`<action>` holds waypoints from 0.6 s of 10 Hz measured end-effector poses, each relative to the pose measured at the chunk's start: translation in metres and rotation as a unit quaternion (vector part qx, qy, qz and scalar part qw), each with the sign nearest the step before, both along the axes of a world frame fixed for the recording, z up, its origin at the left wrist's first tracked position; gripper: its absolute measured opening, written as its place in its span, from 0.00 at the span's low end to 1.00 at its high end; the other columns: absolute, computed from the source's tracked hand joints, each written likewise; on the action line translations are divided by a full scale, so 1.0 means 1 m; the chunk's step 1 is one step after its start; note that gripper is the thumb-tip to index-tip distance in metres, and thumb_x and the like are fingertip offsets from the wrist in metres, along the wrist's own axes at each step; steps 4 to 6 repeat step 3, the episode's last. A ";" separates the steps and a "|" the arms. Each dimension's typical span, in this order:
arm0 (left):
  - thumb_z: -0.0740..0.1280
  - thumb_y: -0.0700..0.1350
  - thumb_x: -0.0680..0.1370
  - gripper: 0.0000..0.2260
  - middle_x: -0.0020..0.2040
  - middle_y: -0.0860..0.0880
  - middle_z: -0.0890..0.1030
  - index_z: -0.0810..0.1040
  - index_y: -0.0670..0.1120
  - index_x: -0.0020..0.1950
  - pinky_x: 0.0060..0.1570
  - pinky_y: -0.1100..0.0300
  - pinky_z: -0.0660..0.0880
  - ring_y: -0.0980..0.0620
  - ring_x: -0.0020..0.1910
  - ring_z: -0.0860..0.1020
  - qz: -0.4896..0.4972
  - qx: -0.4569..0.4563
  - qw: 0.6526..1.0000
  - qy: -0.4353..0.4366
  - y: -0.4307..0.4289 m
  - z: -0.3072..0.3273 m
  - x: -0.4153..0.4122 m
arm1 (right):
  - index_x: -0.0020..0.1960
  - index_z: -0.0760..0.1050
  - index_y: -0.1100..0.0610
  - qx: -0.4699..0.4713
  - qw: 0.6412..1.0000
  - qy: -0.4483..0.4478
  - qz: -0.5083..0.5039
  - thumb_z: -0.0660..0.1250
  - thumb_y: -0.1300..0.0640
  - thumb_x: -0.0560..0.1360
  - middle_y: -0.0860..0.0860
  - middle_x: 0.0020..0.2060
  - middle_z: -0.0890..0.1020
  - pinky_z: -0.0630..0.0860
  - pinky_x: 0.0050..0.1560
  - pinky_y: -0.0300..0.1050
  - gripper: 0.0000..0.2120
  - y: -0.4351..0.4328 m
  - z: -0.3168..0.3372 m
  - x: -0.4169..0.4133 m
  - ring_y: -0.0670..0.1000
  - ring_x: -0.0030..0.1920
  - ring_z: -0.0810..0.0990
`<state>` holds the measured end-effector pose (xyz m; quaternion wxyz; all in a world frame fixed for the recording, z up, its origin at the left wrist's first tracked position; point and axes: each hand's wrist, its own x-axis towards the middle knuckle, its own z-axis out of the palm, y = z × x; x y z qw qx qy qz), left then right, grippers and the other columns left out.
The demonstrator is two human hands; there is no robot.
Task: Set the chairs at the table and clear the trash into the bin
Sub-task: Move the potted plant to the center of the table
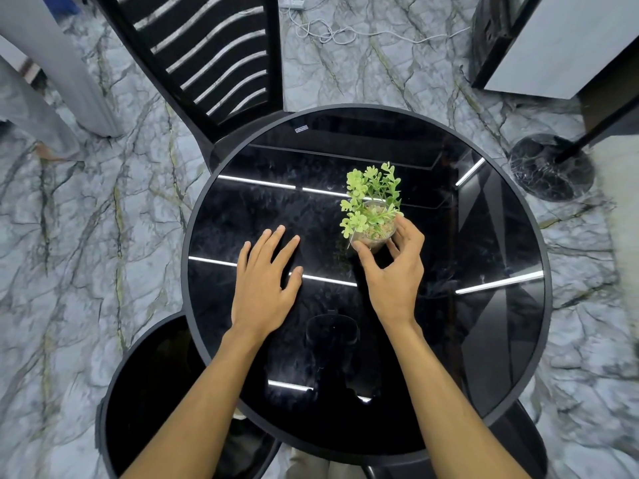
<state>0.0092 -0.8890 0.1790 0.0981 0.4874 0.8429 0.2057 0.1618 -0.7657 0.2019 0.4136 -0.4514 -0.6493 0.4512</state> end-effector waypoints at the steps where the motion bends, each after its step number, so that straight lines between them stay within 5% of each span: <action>1: 0.57 0.53 0.81 0.22 0.79 0.52 0.61 0.66 0.53 0.76 0.78 0.52 0.43 0.54 0.79 0.53 0.002 -0.009 1.000 0.002 -0.002 0.000 0.001 | 0.66 0.64 0.47 0.001 1.000 0.001 -0.010 0.77 0.59 0.71 0.36 0.61 0.73 0.72 0.67 0.40 0.31 -0.001 0.003 0.001 0.38 0.64 0.73; 6: 0.58 0.54 0.81 0.24 0.79 0.53 0.59 0.63 0.53 0.77 0.78 0.48 0.46 0.55 0.79 0.51 0.000 0.016 0.999 -0.052 -0.007 0.013 0.000 | 0.72 0.62 0.55 -0.039 0.999 -0.004 -0.014 0.77 0.58 0.70 0.40 0.67 0.71 0.71 0.69 0.46 0.36 -0.007 0.017 0.018 0.41 0.68 0.71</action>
